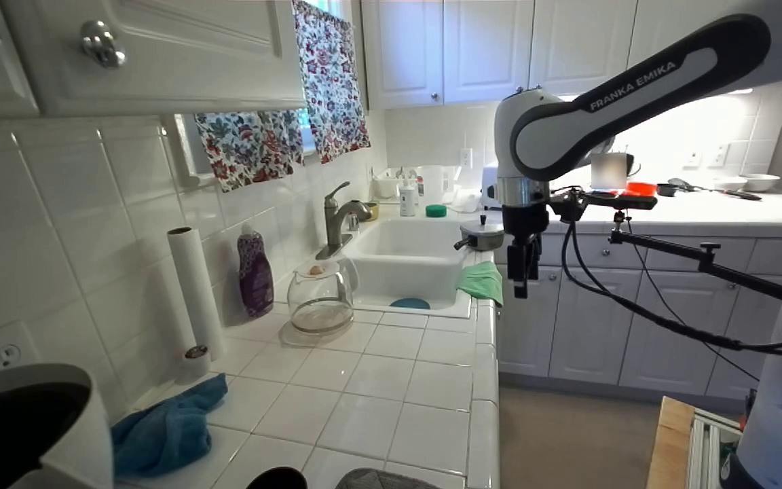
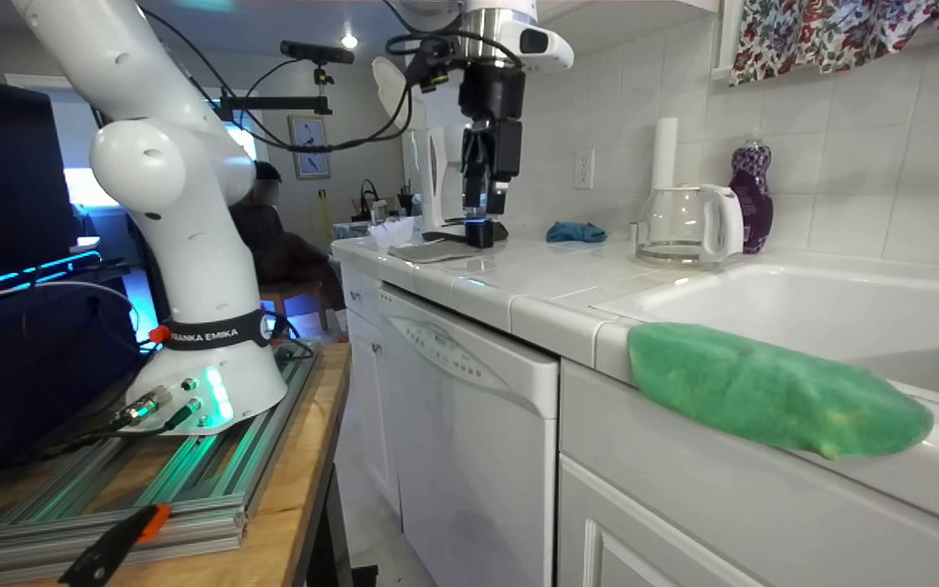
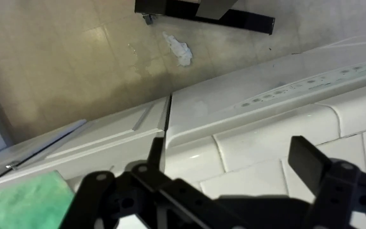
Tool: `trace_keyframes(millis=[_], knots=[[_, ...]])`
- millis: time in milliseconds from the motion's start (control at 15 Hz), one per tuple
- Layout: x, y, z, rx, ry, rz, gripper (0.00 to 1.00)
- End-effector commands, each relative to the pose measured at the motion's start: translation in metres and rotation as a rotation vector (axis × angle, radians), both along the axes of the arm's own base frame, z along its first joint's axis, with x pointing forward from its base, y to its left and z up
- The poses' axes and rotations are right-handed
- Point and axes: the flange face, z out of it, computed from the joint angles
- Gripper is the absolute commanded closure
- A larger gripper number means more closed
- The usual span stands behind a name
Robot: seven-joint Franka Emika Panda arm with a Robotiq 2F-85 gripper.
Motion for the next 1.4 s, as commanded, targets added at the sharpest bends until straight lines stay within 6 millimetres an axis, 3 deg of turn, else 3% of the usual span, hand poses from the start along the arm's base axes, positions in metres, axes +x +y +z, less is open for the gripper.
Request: trace_keyframes(millis=[0, 333, 400, 467, 600, 867, 1333], knots=[[0.016, 0.068, -0.006, 0.009, 0.014, 0.171, 0.0], [0.019, 0.164, -0.009, -0.05, 0.038, 0.439, 0.0], [0.02, 0.171, -0.004, -0.049, 0.032, 0.478, 0.0], [0.011, 0.16, -0.01, -0.058, 0.022, 0.399, 0.0], [0.013, 0.175, -0.007, -0.06, 0.016, 0.448, 0.0], [0.015, 0.172, -0.006, -0.055, 0.016, 0.462, 0.0], [0.023, 0.24, -0.036, 0.082, -0.024, 0.516, 0.0]])
